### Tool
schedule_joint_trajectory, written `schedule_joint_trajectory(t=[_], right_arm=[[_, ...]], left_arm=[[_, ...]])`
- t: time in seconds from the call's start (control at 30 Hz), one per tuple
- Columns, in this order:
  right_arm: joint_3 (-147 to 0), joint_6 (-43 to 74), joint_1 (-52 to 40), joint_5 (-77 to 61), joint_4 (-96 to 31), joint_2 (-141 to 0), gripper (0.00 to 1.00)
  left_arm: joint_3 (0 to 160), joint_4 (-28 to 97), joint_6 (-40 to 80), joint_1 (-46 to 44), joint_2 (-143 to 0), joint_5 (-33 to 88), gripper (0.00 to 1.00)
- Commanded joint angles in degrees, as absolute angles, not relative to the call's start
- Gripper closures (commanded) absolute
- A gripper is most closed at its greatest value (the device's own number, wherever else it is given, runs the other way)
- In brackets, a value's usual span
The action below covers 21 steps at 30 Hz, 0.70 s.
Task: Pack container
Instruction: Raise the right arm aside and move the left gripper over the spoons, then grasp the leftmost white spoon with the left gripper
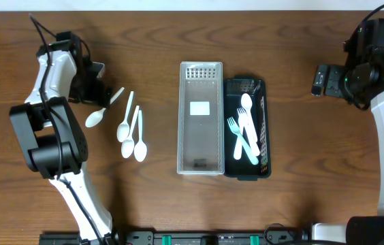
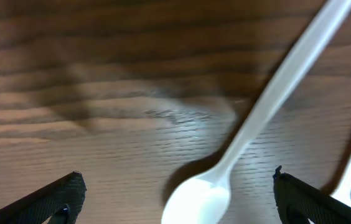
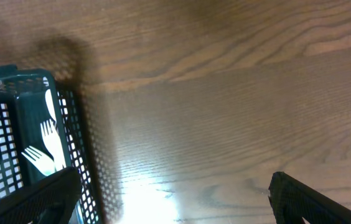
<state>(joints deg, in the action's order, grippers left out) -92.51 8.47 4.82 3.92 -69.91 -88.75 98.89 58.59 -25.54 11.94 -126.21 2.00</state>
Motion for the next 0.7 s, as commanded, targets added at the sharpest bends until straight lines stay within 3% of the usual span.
schedule_joint_trajectory(t=[0.0, 0.67], right_arm=[[-92.1, 7.9, 5.3, 4.5, -69.8, -89.2, 0.01], [-92.1, 7.9, 5.3, 4.5, -69.6, -89.2, 0.01]], left_arm=[[98.4, 58.7, -26.1, 12.2, -128.0, 3.7, 0.01], [92.8, 54.9, -26.1, 11.2, -128.5, 3.7, 0.01]])
